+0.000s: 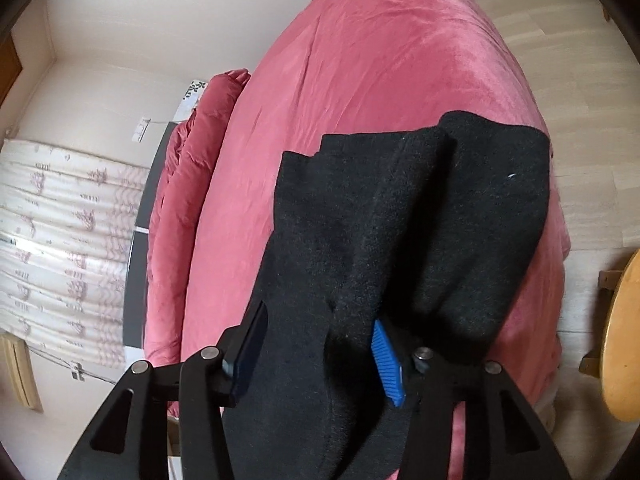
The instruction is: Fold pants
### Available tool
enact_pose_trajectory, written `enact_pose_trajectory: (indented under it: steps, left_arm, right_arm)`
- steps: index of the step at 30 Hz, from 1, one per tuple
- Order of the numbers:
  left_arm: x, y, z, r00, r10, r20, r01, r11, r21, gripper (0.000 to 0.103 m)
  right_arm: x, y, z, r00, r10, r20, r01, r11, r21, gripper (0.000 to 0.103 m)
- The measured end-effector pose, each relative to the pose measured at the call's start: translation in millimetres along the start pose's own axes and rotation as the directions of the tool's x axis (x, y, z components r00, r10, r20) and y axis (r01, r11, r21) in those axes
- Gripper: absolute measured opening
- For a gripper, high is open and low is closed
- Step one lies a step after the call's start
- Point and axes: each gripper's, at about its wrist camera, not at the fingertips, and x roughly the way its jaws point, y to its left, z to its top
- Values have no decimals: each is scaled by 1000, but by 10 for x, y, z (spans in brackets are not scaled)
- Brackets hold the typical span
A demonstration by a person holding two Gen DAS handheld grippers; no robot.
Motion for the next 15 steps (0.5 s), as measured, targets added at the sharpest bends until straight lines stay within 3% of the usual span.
enact_pose_trajectory:
  steps: [2, 3, 4, 5, 6, 8, 11, 13, 15]
  left_arm:
    - [86, -105, 48, 999, 33, -29, -32, 998, 59, 75]
    - [119, -193, 76, 995, 97, -24, -94, 989, 116, 46]
    - [157, -253, 110, 991, 126, -34, -120, 982, 143, 43]
    - [193, -304, 161, 993, 103, -63, -94, 986, 135, 39]
    - [191, -344, 203, 993, 95, -70, -85, 988, 131, 21]
    - [123, -535, 375, 994, 95, -53, -86, 984, 158, 16]
    - [-127, -834, 579, 1000, 7, -8, -5, 975, 221, 2]
    - [-435, -954, 683, 996, -73, 53, 56, 960, 274, 0]
    - [-613, -907, 724, 994, -83, 71, 58, 951, 305, 0]
  right_arm:
    - [66, 54, 34, 999, -44, 0, 44, 999, -27, 53]
    - [105, 103, 51, 997, -72, 2, 72, 996, -47, 46]
    - [152, 160, 68, 994, -106, 4, 106, 992, -70, 33]
    - [191, 211, 84, 989, -146, -3, 145, 986, -88, 8]
    - [230, 272, 107, 985, -171, -14, 169, 981, -92, 9]
    - [246, 465, 185, 984, -178, -26, 175, 981, -80, 8]
    - [60, 890, 316, 997, -79, 26, 82, 988, -133, 8]
    - [-166, 1120, 344, 998, 11, 60, 0, 983, -181, 8]
    - [-348, 1137, 323, 995, 48, 84, -30, 979, -204, 8]
